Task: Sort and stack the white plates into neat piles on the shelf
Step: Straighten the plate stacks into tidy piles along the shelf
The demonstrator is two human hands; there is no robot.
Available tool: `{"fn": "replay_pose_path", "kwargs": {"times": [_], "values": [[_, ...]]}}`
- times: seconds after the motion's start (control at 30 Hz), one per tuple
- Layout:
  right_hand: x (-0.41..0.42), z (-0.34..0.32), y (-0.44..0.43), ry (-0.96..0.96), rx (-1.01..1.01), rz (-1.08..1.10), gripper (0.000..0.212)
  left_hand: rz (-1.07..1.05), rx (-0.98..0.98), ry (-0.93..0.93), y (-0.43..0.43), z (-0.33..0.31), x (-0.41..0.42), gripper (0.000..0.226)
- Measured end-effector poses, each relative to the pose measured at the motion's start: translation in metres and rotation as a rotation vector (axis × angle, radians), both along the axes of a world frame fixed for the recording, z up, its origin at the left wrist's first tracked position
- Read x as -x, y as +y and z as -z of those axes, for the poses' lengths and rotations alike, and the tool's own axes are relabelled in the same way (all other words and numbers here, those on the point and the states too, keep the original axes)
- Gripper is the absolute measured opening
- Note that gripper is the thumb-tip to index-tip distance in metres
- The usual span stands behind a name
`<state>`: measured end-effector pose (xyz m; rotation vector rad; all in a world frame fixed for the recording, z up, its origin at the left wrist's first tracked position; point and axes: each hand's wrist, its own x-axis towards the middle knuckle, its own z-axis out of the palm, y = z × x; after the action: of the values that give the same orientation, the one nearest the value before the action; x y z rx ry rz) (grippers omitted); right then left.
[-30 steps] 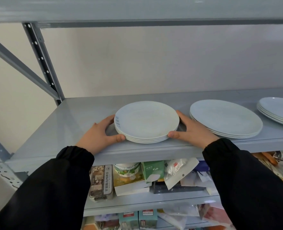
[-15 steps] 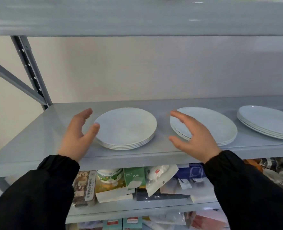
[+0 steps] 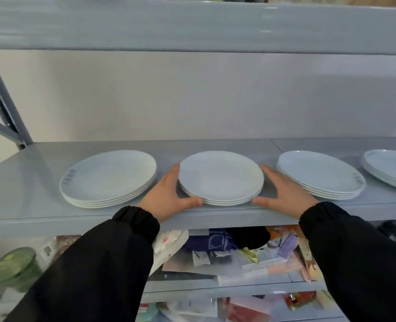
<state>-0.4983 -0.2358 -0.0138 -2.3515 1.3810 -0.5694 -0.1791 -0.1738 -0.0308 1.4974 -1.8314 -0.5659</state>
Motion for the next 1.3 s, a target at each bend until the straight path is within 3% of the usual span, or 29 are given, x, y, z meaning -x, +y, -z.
{"fn": "replay_pose_path", "kwargs": {"times": [0.1, 0.17, 0.27, 0.47, 1.3], "values": [[0.004, 0.011, -0.011, 0.054, 0.014, -0.029, 0.107, -0.033, 0.018, -0.023, 0.0, 0.0, 0.002, 0.082], [0.006, 0.015, -0.017, 0.077, 0.016, -0.025, 0.115, -0.052, 0.023, -0.048, -0.001, 0.0, 0.004, 0.086], [0.008, 0.015, -0.018, 0.019, 0.019, -0.063, 0.107, -0.085, 0.022, -0.086, -0.002, 0.0, 0.008, 0.099], [0.01, 0.015, -0.017, -0.074, 0.015, -0.091, 0.098, -0.117, -0.001, -0.096, 0.0, -0.002, 0.01, 0.096], [0.004, 0.011, -0.012, -0.046, -0.019, -0.032, 0.096, -0.056, 0.022, -0.099, -0.003, 0.005, 0.004, 0.092]]}}
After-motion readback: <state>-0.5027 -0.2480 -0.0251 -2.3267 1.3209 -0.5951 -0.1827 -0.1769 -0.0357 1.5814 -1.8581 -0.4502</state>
